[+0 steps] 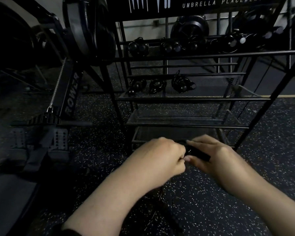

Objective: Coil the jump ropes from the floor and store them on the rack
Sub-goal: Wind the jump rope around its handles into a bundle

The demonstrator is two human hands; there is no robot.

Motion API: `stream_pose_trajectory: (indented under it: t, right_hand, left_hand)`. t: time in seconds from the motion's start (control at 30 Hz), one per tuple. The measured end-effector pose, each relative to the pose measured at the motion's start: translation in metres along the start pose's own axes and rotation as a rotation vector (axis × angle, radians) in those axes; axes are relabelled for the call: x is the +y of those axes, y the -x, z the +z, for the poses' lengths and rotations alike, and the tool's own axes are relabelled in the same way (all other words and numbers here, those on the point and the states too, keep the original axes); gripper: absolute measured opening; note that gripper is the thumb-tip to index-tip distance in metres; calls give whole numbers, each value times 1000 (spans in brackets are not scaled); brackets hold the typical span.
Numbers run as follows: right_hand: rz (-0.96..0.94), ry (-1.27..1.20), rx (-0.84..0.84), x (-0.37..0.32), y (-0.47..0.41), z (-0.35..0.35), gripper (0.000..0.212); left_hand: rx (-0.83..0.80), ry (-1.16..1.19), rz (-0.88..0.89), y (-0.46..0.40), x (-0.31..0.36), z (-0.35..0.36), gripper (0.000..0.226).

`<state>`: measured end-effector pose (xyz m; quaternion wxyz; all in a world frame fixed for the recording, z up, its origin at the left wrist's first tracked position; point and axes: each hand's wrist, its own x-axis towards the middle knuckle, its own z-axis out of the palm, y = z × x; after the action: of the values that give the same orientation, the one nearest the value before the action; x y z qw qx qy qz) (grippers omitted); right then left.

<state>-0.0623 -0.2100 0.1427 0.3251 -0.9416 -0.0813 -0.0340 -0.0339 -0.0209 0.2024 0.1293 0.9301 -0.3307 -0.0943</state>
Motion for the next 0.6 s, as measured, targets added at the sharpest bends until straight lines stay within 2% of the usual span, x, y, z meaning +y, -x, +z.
stream_pose_trajectory:
  t: [0.13,0.23,0.43,0.6]
  right_hand:
    - [-111,-9,-175,-1,2,-7,74]
    - [-153,-34,-263,-9,3,-11,75]
    - [-264,-214,-252,-21,12,-15,58]
    - [-237,-482,-207,-29,16,-26,48]
  left_hand:
    - [-59,171,48,8,-19,-15,6]
    - [-83,342,66,8,-31,-16,10]
    - [-91,715,56,10,-49,-22,17]
    - [-59,1022,80,8,-59,-6,14]
